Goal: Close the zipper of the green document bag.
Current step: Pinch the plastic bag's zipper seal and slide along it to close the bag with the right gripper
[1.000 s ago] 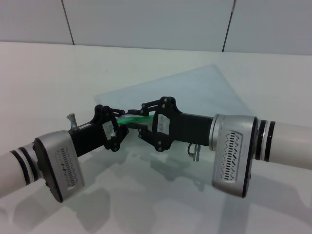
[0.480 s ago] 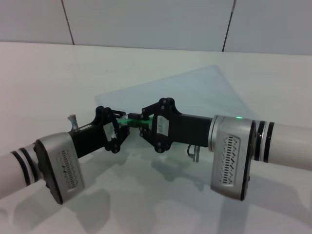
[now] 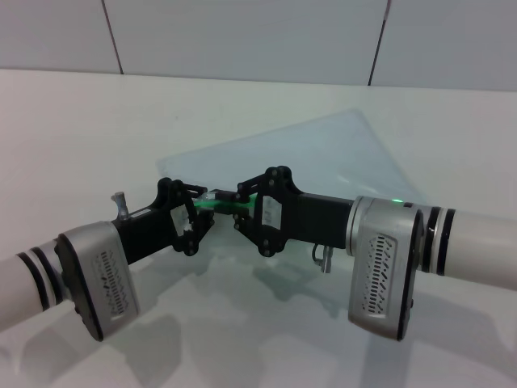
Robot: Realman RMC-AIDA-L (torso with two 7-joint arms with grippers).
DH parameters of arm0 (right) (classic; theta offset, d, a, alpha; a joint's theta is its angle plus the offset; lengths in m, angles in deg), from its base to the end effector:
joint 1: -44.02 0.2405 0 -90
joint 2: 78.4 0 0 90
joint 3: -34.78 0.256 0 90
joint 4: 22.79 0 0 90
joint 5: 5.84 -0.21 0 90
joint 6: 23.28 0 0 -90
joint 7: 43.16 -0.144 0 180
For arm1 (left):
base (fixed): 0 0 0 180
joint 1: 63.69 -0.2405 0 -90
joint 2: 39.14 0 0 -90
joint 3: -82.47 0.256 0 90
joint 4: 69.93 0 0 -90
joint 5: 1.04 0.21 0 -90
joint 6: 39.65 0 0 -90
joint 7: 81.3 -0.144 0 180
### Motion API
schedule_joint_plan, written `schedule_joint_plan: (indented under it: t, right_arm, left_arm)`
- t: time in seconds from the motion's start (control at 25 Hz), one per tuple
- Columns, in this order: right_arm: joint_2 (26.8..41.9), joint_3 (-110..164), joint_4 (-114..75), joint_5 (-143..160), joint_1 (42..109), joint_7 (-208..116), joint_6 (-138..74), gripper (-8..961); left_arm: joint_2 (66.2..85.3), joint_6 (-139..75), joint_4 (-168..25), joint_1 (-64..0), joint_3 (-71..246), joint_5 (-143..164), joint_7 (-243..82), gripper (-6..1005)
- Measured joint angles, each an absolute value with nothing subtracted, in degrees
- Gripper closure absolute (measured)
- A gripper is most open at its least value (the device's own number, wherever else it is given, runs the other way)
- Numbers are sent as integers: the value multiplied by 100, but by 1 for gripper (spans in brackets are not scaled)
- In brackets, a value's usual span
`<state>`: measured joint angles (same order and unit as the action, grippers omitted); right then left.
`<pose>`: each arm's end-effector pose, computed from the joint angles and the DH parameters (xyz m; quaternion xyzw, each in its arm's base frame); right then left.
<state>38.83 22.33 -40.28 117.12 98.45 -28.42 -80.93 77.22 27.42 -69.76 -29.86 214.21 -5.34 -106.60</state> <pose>0.1642 0.3455 -0.1421 -0.9052 -0.3065 0.1748 0.2371 -0.3011 0.3278 -0.0633 -0.8709 0.2812 -0.0553 0.3992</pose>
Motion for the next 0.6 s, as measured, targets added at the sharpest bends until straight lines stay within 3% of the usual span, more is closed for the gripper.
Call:
schedule_joint_plan:
  t: [0.6]
  right_arm:
    - [3849,2376,-3902,11695,9561,-2839,-8093,875]
  left_arm:
    - [7714,2743,-6976,-3012,21421,-535,-10734,944]
